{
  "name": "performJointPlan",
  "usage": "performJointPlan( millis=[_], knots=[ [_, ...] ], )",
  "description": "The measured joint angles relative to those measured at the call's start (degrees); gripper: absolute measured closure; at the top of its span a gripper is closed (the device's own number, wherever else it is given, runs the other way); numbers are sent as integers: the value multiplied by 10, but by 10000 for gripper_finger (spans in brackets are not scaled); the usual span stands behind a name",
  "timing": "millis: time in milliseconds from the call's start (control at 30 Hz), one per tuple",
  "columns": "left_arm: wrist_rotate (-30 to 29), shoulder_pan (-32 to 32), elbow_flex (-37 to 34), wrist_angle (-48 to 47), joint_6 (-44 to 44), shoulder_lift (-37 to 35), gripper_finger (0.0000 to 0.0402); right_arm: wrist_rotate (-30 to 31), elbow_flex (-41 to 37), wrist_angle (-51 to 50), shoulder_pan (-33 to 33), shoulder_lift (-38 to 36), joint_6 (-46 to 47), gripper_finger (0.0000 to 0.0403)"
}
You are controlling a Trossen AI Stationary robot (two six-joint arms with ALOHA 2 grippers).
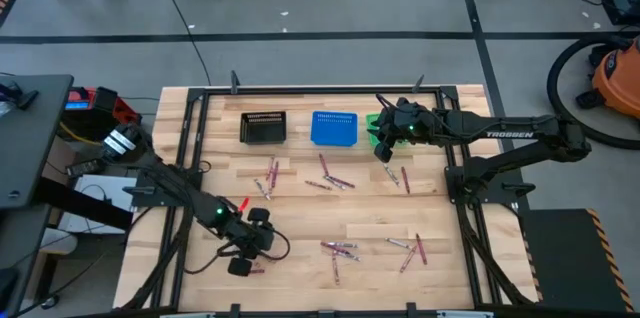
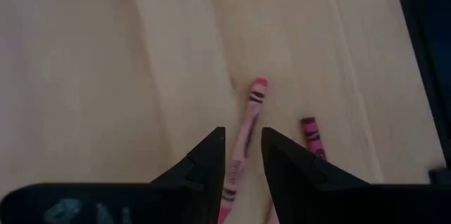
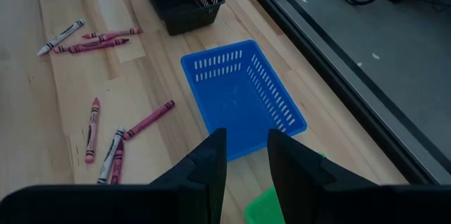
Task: Sort crayons
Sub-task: Put the pink crayon into the black bin
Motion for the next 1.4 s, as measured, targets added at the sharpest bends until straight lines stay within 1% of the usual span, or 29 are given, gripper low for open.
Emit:
performJointPlan(
  millis=[267, 533, 733, 1000, 1200, 1400],
  knots=[
    [24, -6, -1, 4, -2, 34, 299, 0, 0, 0, 0, 0, -2, 290],
    [7, -9, -1, -15, 0, 35, 299, 0, 0, 0, 0, 0, 0, 290],
    [7, -9, 2, -31, -6, 50, 299, -1, 0, 0, 0, 0, 0, 290],
    [12, -9, 3, -29, -18, 46, 299, -1, 0, 0, 0, 0, 0, 290],
    [35, -20, 10, -28, -21, 47, 299, -1, 0, 0, 0, 0, 0, 290],
    [31, -32, 10, -28, -35, 47, 299, -1, 0, 0, 0, 0, 0, 290]
  ],
)
